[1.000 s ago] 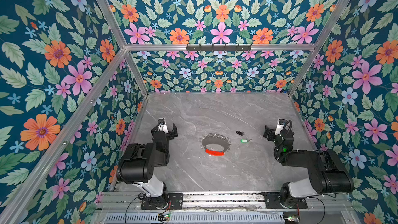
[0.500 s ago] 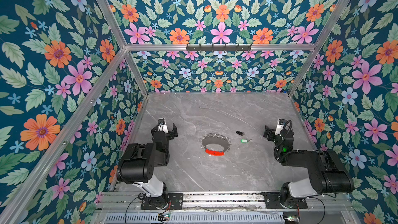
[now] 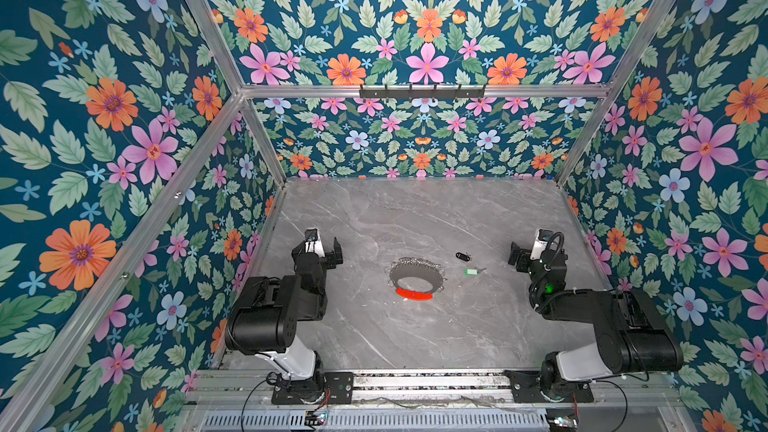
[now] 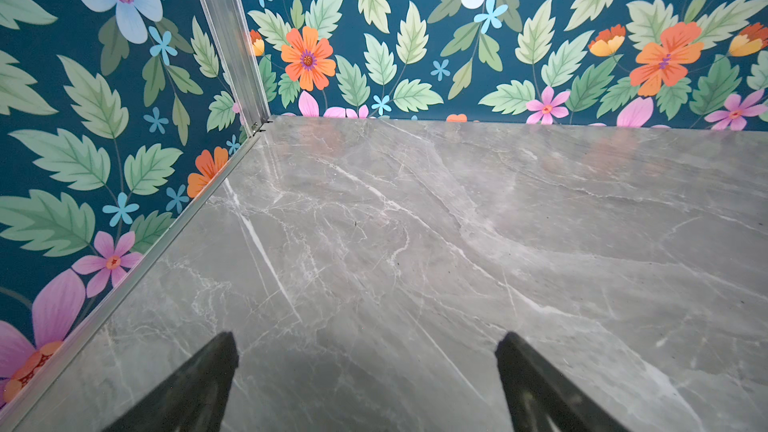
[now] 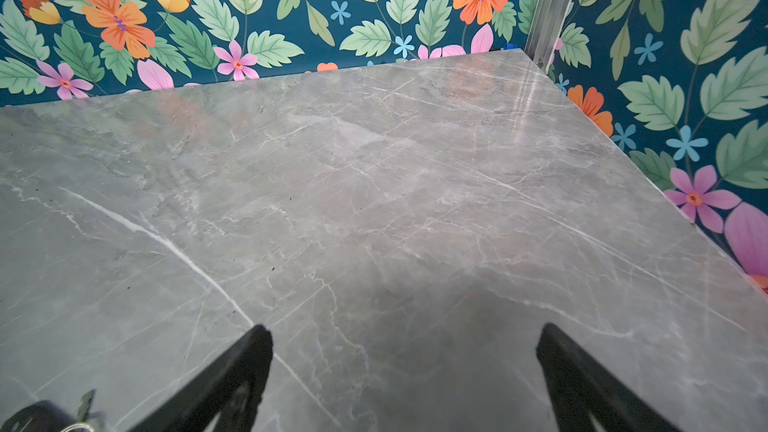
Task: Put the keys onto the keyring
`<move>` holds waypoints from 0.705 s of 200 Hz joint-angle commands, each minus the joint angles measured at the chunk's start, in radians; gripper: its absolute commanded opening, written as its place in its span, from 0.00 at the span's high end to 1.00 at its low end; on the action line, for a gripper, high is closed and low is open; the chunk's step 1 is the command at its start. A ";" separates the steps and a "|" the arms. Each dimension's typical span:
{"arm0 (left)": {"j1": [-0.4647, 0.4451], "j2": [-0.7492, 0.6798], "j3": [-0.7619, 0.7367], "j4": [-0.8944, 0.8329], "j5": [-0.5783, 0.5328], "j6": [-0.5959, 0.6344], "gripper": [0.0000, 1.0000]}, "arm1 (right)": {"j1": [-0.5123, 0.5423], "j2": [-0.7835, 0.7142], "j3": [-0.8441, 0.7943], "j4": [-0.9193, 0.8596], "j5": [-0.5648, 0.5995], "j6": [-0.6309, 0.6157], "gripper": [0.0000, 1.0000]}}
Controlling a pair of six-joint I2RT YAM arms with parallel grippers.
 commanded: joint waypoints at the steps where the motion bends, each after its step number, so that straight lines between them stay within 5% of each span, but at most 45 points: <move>1: -0.005 -0.015 -0.022 0.055 0.025 0.019 0.00 | 0.023 -0.009 -0.020 0.057 0.024 -0.027 0.01; 18: -0.034 -0.111 -0.029 -0.024 -0.019 0.037 0.00 | 0.063 -0.048 -0.077 0.161 0.131 -0.040 0.01; 36: -0.040 -0.284 0.116 -0.502 -0.096 -0.082 0.00 | 0.111 -0.200 -0.104 0.090 0.205 -0.070 0.01; 55: -0.044 -0.367 0.331 -0.940 -0.075 -0.184 0.00 | 0.162 -0.402 -0.014 -0.281 0.250 -0.044 0.01; 76: -0.050 -0.473 0.360 -1.021 0.087 -0.197 0.00 | 0.170 -0.555 0.155 -0.747 0.216 0.116 0.01; 91: -0.052 -0.570 0.367 -1.089 0.100 -0.239 0.00 | 0.170 -0.604 0.206 -0.970 0.193 0.268 0.01; 114: -0.051 -0.680 0.424 -1.357 -0.056 -0.394 0.00 | 0.166 -0.651 0.081 -1.000 0.278 0.675 0.01; 129: -0.048 -0.729 0.415 -1.446 -0.163 -0.469 0.00 | 0.155 -0.714 -0.026 -0.777 0.077 0.605 0.01; 141: -0.049 -0.748 0.388 -1.433 -0.184 -0.484 0.00 | 0.155 -0.794 -0.035 -0.781 0.024 0.559 0.01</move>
